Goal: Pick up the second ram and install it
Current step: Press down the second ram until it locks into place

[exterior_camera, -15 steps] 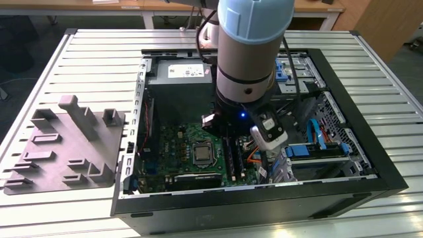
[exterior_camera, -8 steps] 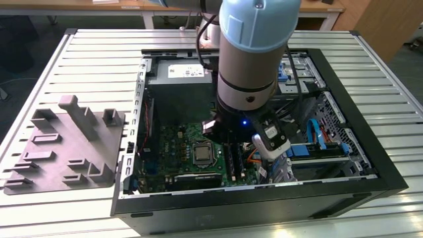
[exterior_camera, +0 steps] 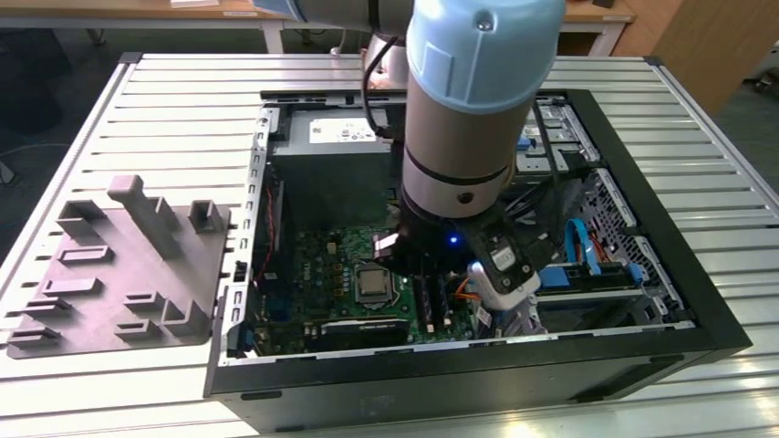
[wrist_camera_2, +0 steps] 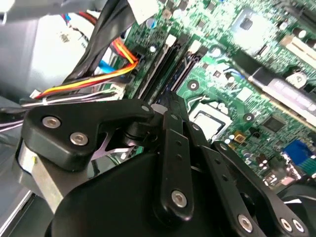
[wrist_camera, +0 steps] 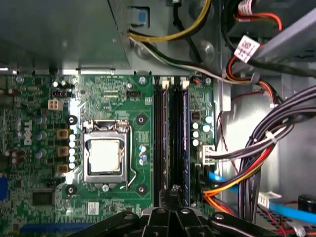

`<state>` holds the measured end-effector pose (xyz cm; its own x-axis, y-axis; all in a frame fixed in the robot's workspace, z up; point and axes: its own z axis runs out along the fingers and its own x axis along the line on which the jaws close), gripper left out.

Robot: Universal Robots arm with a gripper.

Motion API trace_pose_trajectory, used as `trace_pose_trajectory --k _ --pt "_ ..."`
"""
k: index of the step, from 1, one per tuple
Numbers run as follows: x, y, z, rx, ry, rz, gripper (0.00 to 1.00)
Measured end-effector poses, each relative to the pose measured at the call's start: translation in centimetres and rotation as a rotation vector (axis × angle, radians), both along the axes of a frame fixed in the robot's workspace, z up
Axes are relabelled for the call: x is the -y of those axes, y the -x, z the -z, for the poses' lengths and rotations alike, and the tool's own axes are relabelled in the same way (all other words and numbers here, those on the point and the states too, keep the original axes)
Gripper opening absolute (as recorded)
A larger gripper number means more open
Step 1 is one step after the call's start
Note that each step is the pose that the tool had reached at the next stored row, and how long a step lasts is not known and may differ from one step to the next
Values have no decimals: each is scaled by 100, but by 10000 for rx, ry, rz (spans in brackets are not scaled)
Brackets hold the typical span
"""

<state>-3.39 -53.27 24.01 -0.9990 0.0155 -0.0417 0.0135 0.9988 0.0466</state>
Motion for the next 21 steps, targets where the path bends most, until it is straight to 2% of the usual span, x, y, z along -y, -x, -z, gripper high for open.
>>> trace_pose_trajectory --k 6,11,21 --pt "42 0 34 0 0 0 10" --pt "43 0 39 0 0 0 10" --pt "51 0 120 0 2 0 10"
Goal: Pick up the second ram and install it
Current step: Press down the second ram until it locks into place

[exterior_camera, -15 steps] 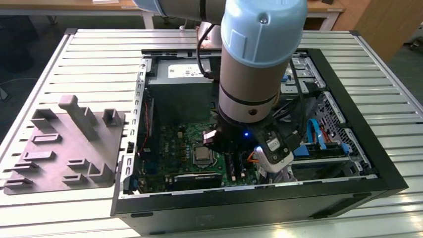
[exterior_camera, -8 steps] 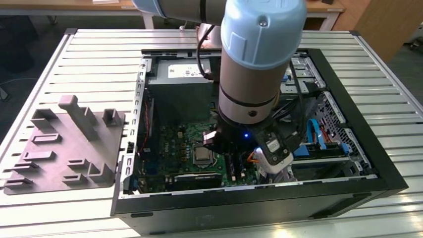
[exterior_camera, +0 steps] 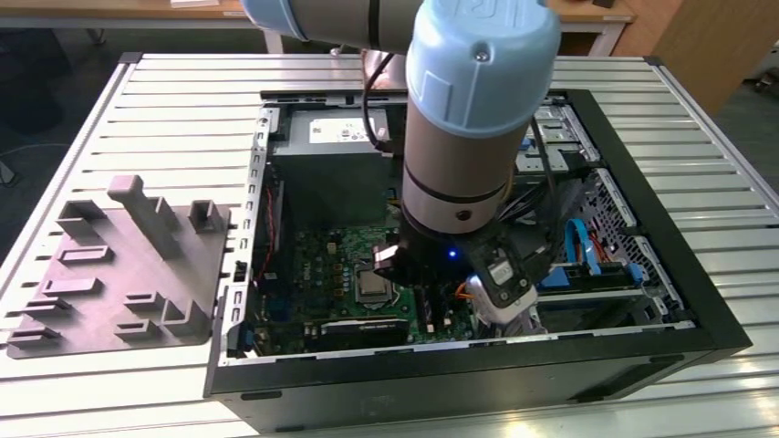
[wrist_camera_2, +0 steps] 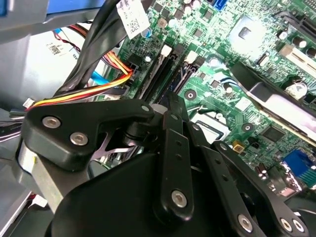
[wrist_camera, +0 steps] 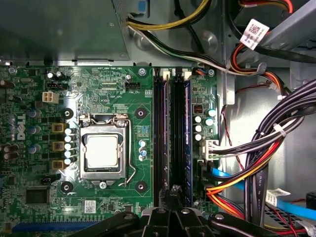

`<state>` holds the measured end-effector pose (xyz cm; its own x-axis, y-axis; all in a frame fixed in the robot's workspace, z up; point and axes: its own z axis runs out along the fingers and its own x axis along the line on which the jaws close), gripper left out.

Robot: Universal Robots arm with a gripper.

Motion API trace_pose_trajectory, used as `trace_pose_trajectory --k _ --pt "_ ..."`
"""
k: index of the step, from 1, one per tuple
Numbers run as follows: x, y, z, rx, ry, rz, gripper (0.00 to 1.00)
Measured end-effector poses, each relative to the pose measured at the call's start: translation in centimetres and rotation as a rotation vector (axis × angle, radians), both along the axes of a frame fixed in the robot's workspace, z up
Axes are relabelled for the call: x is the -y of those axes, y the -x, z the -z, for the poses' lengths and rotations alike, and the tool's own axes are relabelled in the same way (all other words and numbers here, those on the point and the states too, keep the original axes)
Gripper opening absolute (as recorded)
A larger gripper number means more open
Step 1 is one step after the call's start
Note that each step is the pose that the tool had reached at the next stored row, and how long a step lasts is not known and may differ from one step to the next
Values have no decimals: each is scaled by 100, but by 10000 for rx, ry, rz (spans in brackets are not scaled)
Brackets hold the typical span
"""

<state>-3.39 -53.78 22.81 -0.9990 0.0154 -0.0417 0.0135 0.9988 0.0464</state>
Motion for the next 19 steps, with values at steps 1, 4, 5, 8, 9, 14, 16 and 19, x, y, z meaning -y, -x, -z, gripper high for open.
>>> trace_pose_trajectory --k 1,4,5,8,9,14,16,19 --pt "0 0 13 0 0 0 10" --pt "0 0 16 -1 3 0 10" --pt "0 0 20 0 1 0 10" --pt "0 0 52 0 1 0 10" --pt "0 0 52 -1 2 0 10" --pt "2 0 83 -3 12 0 10" --pt "1 0 86 -2 7 0 10" --pt "0 0 101 0 2 0 10"
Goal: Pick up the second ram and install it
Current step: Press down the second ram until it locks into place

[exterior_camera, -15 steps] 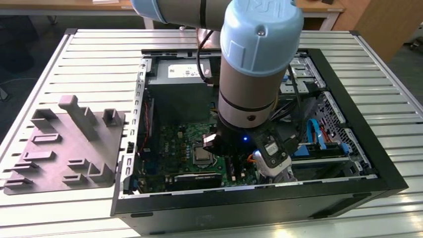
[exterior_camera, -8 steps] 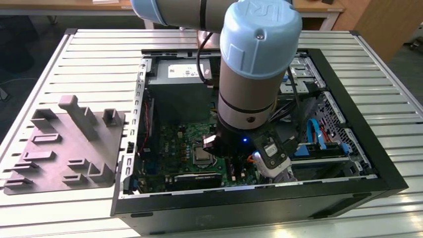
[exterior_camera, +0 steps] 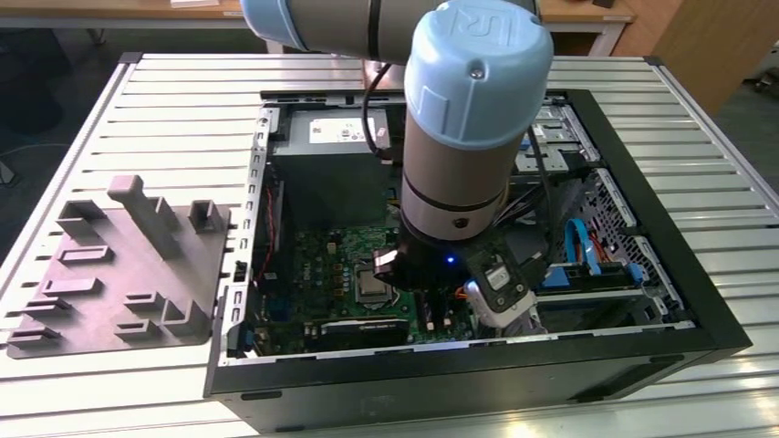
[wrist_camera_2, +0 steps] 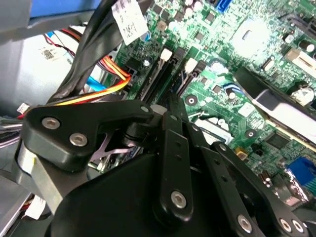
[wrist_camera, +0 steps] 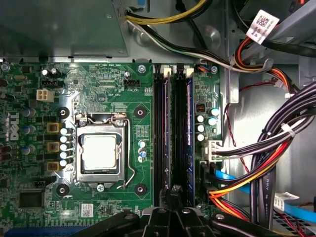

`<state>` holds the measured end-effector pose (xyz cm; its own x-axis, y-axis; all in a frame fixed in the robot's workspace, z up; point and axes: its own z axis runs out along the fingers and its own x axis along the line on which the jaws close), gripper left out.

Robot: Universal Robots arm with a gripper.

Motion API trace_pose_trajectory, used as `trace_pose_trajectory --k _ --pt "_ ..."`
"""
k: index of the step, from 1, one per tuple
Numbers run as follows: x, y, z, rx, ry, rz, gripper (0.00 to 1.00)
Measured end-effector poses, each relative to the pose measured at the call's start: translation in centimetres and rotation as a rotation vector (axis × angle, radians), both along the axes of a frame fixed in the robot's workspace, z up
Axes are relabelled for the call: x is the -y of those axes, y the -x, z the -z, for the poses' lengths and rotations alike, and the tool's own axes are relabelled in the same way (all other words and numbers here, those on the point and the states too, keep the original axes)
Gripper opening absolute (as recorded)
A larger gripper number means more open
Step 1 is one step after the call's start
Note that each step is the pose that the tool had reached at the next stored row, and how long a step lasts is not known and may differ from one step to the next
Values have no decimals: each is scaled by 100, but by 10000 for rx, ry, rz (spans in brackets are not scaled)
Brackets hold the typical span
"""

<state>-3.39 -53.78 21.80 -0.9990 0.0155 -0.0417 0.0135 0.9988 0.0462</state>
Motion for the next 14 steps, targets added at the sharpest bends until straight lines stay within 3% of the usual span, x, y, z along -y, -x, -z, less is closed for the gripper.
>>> trace_pose_trajectory --k 9,14 --pt "-1 0 5 2 -7 0 10" --pt "0 0 -113 1 -3 0 10"
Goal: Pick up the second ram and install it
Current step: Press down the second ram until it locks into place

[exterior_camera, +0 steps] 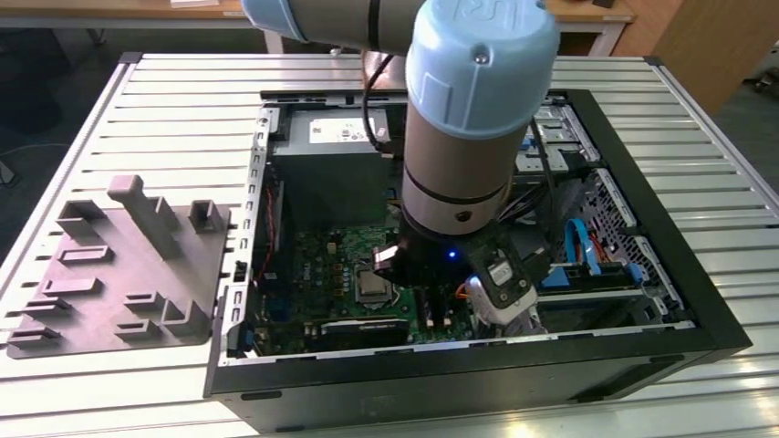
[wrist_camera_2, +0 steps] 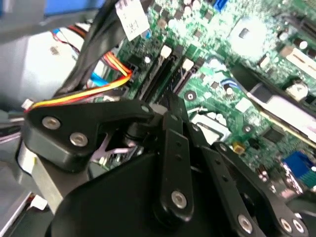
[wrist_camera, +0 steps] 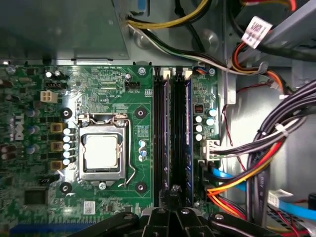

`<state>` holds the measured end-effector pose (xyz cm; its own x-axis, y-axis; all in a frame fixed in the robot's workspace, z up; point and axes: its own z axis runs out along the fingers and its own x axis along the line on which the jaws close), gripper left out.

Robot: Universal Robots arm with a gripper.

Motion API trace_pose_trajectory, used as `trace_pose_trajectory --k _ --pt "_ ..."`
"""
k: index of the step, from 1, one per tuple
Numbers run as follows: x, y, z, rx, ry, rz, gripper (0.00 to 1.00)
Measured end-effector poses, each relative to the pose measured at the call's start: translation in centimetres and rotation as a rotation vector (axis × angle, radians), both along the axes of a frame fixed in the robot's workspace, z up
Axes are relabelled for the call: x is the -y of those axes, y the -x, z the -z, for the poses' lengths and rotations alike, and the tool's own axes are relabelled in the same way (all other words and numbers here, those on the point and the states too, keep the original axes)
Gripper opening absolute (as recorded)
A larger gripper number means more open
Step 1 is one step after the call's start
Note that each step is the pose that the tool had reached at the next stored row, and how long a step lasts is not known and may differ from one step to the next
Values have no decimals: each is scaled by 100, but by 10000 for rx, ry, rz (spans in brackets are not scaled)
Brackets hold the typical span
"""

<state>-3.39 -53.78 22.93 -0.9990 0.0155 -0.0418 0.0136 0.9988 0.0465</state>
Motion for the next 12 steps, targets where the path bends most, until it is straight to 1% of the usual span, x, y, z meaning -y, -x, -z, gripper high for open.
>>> trace_pose_trajectory --k 5,6,12 --pt "0 0 -145 0 2 0 10" --pt "0 0 -156 1 3 -1 10" --pt "-4 -1 -158 2 -4 -2 10"
